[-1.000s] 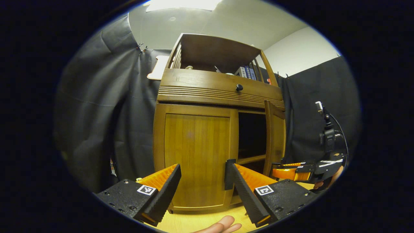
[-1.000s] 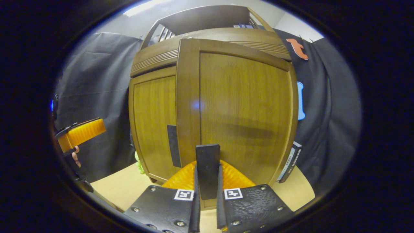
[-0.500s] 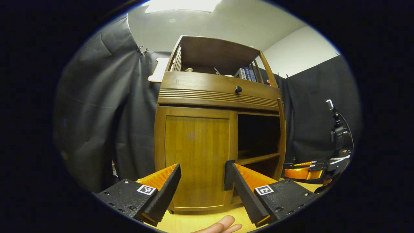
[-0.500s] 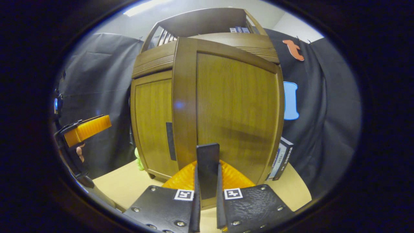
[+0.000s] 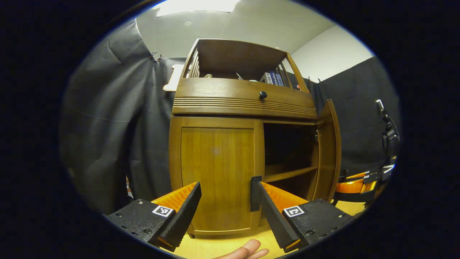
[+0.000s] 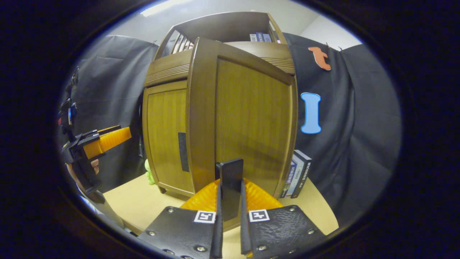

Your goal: Open the right door of the double-door shoe cabinet with the right hand, and open the left door with the left hand.

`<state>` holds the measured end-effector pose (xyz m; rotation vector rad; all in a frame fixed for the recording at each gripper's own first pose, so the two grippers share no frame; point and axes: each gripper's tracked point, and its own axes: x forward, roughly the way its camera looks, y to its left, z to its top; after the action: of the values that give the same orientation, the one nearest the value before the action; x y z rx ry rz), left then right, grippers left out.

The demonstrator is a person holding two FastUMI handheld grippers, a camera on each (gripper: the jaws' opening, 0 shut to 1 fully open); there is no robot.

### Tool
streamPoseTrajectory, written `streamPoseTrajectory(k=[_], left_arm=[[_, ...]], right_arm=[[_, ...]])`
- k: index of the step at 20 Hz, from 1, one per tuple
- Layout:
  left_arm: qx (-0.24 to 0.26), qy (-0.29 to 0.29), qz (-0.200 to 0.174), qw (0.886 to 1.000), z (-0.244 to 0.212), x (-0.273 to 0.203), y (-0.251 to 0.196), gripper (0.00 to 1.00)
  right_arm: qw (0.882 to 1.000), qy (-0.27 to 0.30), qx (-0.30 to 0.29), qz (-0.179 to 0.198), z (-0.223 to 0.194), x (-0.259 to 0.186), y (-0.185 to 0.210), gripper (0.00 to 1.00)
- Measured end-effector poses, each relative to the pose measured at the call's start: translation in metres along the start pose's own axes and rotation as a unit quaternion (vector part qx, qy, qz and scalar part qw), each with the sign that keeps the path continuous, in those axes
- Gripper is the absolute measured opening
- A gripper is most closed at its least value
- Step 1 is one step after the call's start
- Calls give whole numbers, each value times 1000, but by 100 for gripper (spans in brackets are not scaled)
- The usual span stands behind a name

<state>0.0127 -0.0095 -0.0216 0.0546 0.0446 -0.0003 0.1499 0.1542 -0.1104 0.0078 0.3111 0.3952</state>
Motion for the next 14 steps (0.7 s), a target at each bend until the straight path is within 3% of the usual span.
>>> streamPoseTrajectory(k=[4,6,8,9,12,14], left_arm=[[-2,1,-10,1000,-1,-1,-8,96],[0,3,-21,1000,-3,-2,-16,92],[3,6,-30,1000,-6,-2,-24,92],[6,7,-34,999,-7,-3,-28,92],[17,10,-51,999,-11,-4,-41,92],[18,12,-59,998,-12,-5,-47,95]], right_arm=[[999,3,-6,-37,1,-3,-13,19],[998,2,-9,-68,3,-10,-26,18],[996,-2,-13,-85,4,-16,-35,26],[995,-3,-12,-97,2,-16,-40,25],[987,-13,-42,-157,0,-24,-74,26],[981,-27,-38,-189,6,-43,-94,13]])
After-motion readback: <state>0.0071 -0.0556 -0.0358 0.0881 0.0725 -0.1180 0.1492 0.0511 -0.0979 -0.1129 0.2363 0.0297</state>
